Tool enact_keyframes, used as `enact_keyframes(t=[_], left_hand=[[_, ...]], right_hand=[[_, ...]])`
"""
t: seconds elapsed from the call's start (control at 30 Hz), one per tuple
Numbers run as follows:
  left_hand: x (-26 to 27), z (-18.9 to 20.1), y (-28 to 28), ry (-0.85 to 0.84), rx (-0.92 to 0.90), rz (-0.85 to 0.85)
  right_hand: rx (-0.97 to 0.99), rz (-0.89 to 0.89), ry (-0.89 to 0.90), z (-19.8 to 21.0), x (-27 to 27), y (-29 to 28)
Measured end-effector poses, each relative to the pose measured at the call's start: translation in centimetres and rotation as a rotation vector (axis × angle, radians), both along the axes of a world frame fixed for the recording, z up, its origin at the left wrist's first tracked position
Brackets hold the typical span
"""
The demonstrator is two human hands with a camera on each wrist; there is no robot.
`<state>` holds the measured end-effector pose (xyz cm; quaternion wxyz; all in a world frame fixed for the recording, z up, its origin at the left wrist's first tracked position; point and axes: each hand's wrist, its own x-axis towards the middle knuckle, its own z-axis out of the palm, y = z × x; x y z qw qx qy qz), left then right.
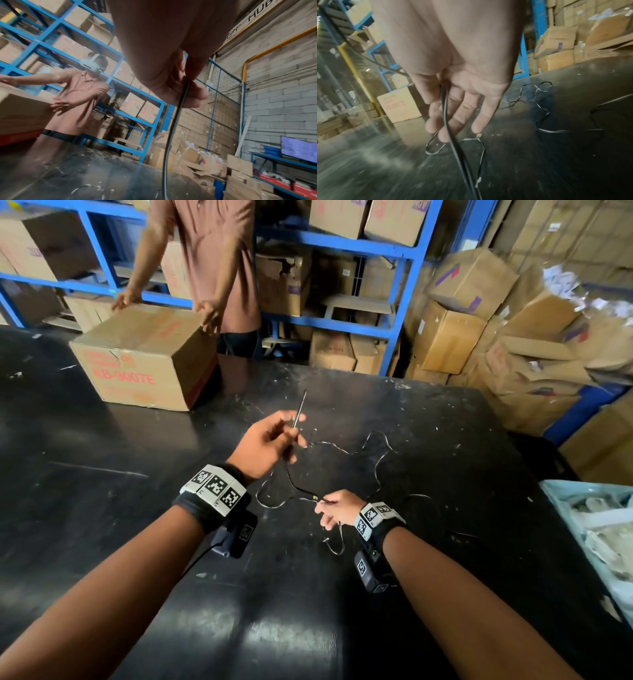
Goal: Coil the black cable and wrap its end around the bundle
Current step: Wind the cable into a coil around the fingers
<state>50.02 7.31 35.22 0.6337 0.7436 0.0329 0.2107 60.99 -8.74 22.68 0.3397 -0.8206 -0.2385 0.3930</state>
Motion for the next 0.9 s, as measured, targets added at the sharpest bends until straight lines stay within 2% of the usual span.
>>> enact_keyframes(t=[0.2,0.33,0.47,0.53,0.73,0.9], left_hand=[[-2.3,-2.4,1.6,0.106,0.188,0.083],[-2.8,-4.4,1.5,0.220,0.080,-0.010],[-1.9,-5.8,1.0,0.300,0.140,-0.015],[-1.1,-6.3,0.7,0.322,0.147,0.008],[2.5,-4.8,-1.4,0.244,-0.337,0.084],[4.1,-2.7,-2.1,0.110,-0.562,0.094]], right_hand=[[-0.031,-0.221,-0.059,2.4,2.9,-0.9],[0.127,-0.334,0.002,4.7,5.1,0.0],[0.376,-0.396,0.104,9.4,5.7,1.1],[0.482,-0.368,0.046,11.9,5.1,1.6],[0.550,-0.098,-0.301,15.6,1.7,1.2],[0.514,-0.014,-0.325,15.6,-0.5,-0.4]])
